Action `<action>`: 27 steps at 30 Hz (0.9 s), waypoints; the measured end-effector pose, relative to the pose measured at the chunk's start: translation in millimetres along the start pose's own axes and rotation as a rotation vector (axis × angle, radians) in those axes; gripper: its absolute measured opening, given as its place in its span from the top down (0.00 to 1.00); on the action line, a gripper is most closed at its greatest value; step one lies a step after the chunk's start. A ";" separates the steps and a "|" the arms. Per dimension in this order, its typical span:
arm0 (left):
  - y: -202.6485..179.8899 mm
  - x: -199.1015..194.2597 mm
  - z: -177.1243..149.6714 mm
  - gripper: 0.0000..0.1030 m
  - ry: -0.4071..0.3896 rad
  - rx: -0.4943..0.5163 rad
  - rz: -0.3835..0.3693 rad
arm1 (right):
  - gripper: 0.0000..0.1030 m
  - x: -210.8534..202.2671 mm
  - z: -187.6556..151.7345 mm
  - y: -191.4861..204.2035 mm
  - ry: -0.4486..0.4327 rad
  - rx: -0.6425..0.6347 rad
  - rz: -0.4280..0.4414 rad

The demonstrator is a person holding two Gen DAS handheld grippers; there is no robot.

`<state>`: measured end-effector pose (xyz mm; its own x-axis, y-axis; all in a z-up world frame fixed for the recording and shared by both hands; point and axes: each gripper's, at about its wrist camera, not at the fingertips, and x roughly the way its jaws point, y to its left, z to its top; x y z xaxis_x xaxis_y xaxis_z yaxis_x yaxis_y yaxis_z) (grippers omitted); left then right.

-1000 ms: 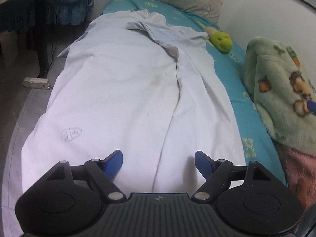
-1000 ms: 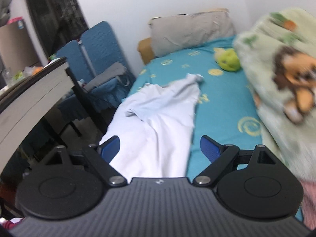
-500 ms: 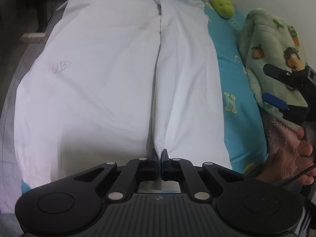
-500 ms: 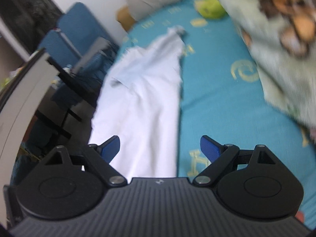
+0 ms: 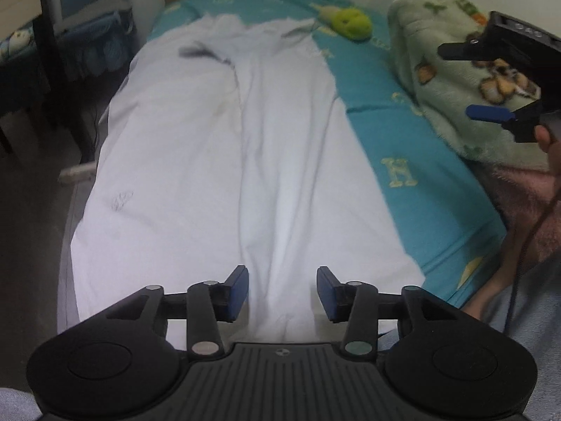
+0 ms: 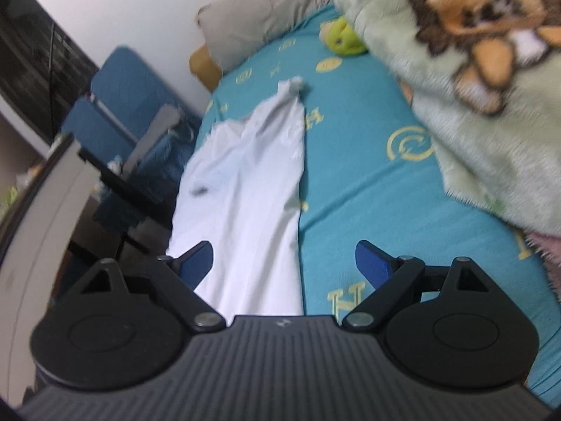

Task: Fold clothes
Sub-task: 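Pinch the folded shirt edge with the left gripper and straighten it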

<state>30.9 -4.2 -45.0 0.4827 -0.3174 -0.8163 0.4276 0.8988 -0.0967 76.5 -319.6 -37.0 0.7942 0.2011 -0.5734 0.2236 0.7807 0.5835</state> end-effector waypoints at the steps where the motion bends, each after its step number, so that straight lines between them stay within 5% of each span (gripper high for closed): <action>1: -10.5 -1.1 2.4 0.48 -0.027 0.026 -0.013 | 0.13 -4.3 3.8 -2.1 -0.018 0.012 0.006; 10: -108.5 54.6 -14.7 0.46 0.021 0.301 -0.072 | 0.13 -29.8 22.9 -20.3 -0.128 0.068 -0.005; 13: -118.0 72.7 -22.8 0.52 0.067 0.349 -0.051 | 0.13 -29.1 23.2 -19.9 -0.121 0.085 0.011; 14: -118.6 76.4 -25.7 0.62 0.072 0.360 -0.041 | 0.13 -29.5 23.3 -17.6 -0.120 0.087 0.022; 15: -117.8 77.8 -27.8 0.78 0.073 0.363 -0.035 | 0.13 -30.1 23.4 -14.9 -0.119 0.087 0.032; 17: -109.3 70.4 -25.5 0.91 0.052 0.321 -0.059 | 0.13 -34.0 24.1 -8.0 -0.125 0.080 0.054; 24: -79.3 17.2 -9.4 0.94 -0.096 0.180 -0.140 | 0.13 -60.2 32.9 8.7 -0.201 0.075 0.131; 27: -88.3 3.7 -3.4 0.95 -0.129 0.194 -0.137 | 0.13 -63.7 32.8 15.4 -0.241 0.000 0.100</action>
<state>-7.7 -83.7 -41.4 0.4986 -0.4791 -0.7224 0.6278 0.7742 -0.0802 48.0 -339.8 27.3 0.9240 0.1304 -0.3594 0.1373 0.7641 0.6303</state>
